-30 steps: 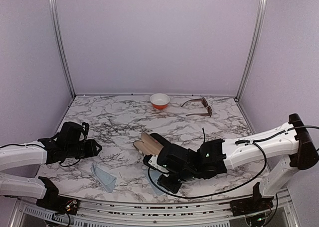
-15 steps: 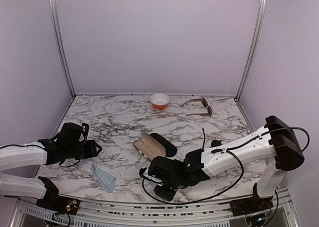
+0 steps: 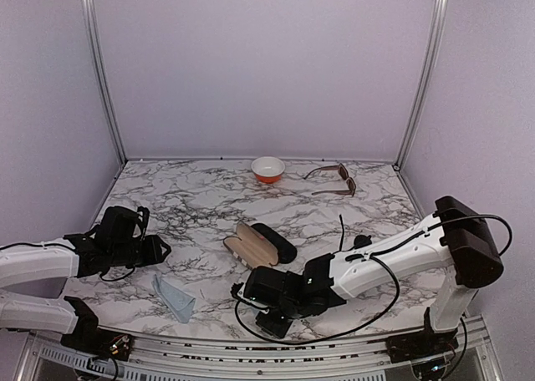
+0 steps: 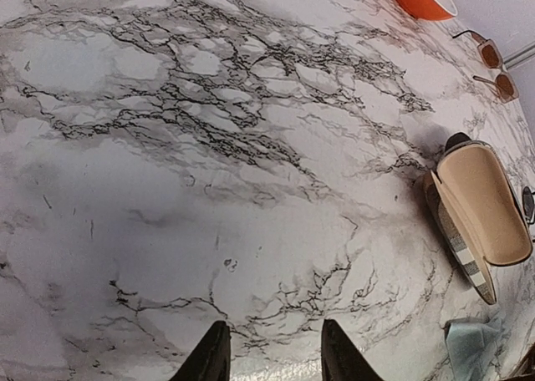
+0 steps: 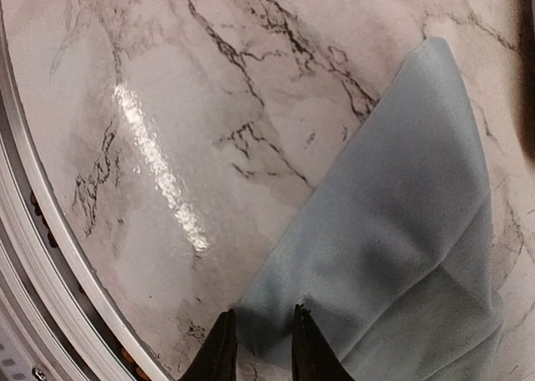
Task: Organize the sunglasses
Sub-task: Move the glasses cleaning cloth to the corner of the board, then smooth out the glasses cleaning cloth at the corner of the board.
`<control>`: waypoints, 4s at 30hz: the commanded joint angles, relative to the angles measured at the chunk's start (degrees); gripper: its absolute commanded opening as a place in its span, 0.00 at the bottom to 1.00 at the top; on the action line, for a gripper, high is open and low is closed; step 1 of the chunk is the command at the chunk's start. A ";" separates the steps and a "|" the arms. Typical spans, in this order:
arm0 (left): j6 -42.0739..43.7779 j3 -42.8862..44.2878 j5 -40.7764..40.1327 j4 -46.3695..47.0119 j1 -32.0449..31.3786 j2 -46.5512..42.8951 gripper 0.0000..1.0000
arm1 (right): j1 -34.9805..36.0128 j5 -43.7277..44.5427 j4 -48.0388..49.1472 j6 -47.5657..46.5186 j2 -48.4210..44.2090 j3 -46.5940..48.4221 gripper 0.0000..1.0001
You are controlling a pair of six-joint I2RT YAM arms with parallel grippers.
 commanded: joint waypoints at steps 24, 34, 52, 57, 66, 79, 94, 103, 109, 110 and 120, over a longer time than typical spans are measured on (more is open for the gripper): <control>8.77 -5.02 2.51 13.58 -18.35 -5.69 0.44 | 1.19 6.54 -8.36 -2.42 -19.37 -2.74 0.00; 20.58 -9.32 7.97 38.50 -27.94 3.17 0.60 | 1.09 6.93 -8.59 -1.11 -19.85 -5.65 0.00; 32.98 1.06 28.34 43.26 -29.61 23.88 0.42 | 3.09 -12.47 0.84 2.45 -17.55 -15.74 0.00; 35.76 4.36 32.09 39.83 -30.03 28.11 0.33 | 3.14 -9.12 -0.35 3.33 -16.81 -16.46 0.00; 37.68 8.53 32.94 34.40 -32.28 32.65 0.20 | 3.12 -6.25 -0.89 3.81 -17.82 -16.67 0.00; 40.13 12.64 24.60 25.60 -35.43 37.43 0.17 | 3.11 -4.78 -0.91 3.81 -17.79 -16.69 0.00; 42.61 13.55 21.38 23.87 -38.30 38.04 0.20 | 3.14 -5.04 0.46 4.21 -17.90 -17.56 0.00; 44.85 15.27 17.45 21.83 -40.54 39.69 0.24 | 3.16 -5.04 0.93 4.60 -18.20 -18.00 0.00; 46.10 16.33 14.02 19.34 -41.72 40.45 0.09 | 3.14 -4.67 0.95 4.61 -18.66 -18.09 0.00; 46.16 16.40 13.58 19.08 -41.83 40.32 0.03 | 3.11 -4.61 0.83 4.65 -18.79 -18.05 0.00; 42.39 14.92 13.71 18.94 -42.12 29.72 0.00 | 3.11 -1.21 -4.14 3.75 -23.86 -14.15 0.00</control>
